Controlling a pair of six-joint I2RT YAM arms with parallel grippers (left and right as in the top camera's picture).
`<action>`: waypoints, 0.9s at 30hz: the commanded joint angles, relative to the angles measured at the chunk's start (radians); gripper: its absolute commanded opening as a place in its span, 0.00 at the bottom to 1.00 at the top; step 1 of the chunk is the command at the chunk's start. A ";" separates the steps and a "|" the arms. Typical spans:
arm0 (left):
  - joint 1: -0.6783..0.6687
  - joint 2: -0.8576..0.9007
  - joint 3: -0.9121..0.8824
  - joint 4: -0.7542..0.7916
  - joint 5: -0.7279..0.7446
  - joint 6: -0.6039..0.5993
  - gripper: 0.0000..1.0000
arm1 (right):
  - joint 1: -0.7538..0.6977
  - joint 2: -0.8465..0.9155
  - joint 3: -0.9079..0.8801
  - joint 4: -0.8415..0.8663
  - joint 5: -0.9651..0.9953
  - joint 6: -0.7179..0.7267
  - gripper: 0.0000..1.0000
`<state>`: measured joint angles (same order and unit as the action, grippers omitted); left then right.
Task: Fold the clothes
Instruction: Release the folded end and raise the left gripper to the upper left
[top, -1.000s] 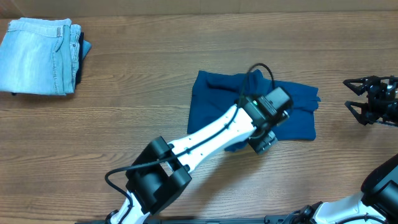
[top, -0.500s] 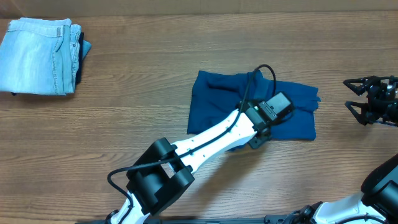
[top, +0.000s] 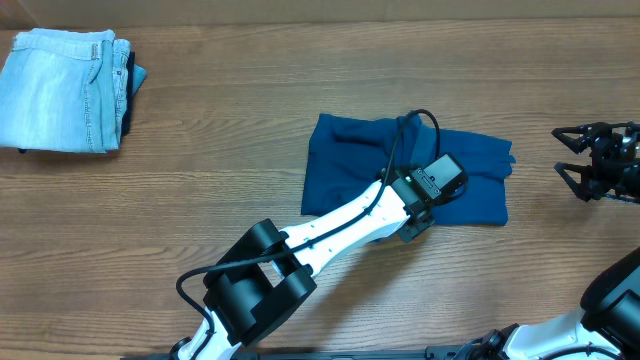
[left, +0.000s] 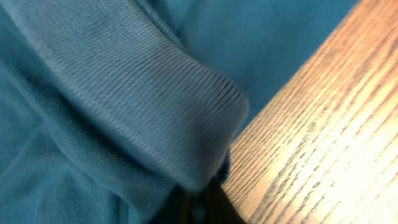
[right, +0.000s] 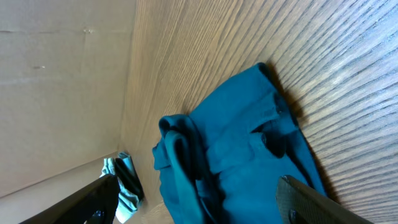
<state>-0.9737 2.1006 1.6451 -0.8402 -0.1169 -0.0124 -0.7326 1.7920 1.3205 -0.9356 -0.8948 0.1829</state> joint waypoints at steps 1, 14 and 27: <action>-0.003 0.005 0.076 0.019 0.016 -0.020 0.04 | -0.002 0.000 -0.004 0.003 -0.020 -0.004 0.84; -0.003 0.005 0.172 0.193 0.085 -0.132 0.10 | -0.002 0.000 -0.004 0.003 -0.020 -0.004 0.84; -0.013 0.005 0.172 0.012 0.083 -0.145 0.51 | -0.002 0.000 -0.004 -0.002 -0.020 -0.005 0.84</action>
<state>-0.9756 2.1025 1.7943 -0.7895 0.0071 -0.1402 -0.7326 1.7920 1.3205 -0.9363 -0.8944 0.1829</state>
